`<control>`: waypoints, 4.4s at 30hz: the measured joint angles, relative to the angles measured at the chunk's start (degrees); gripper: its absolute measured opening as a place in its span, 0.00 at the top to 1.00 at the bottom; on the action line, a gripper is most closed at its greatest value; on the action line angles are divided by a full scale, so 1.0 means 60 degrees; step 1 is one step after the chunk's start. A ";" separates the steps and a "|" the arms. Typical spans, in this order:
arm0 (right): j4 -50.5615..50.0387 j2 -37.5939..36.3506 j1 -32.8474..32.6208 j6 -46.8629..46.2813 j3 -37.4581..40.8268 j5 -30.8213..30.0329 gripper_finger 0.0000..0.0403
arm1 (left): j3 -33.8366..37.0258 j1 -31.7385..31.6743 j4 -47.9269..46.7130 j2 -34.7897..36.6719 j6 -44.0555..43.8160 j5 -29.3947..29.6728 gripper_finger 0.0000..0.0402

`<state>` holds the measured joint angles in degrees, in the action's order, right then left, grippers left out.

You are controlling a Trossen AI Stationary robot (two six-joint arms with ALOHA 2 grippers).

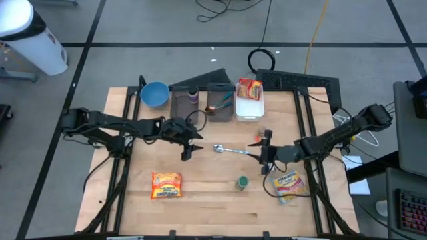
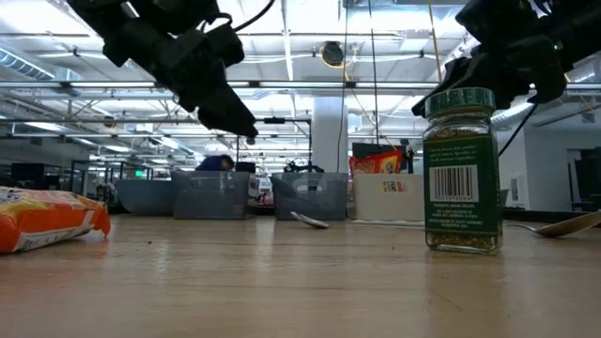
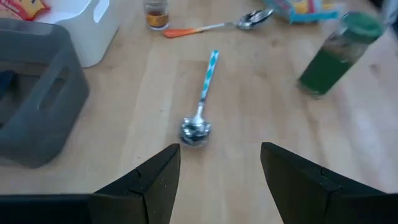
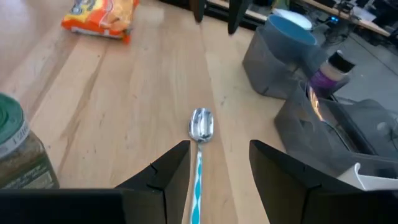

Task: Pick & Place Food Item
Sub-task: Put the brown spice bottle into the left black bin

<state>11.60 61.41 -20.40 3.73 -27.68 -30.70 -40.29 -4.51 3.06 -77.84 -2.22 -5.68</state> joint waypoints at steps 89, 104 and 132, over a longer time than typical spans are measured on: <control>0.2825 0.0288 0.5639 -0.3456 0.3883 0.2830 0.37 | -0.2281 -0.1038 -0.1208 -0.0947 0.1169 -0.3129 0.42; 0.3963 0.1566 0.5643 -0.3571 0.3891 0.2583 0.44 | -0.2281 -0.1038 -0.1245 -0.0947 0.1167 -0.3109 0.42; 0.4409 0.1887 0.5632 -0.2904 0.2921 0.3366 0.55 | -0.2281 -0.1038 -0.1414 -0.0951 0.0951 -0.3021 0.42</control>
<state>38.05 72.73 13.39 -13.70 -10.15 -10.50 -53.98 -10.74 -5.42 -83.55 3.49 -23.81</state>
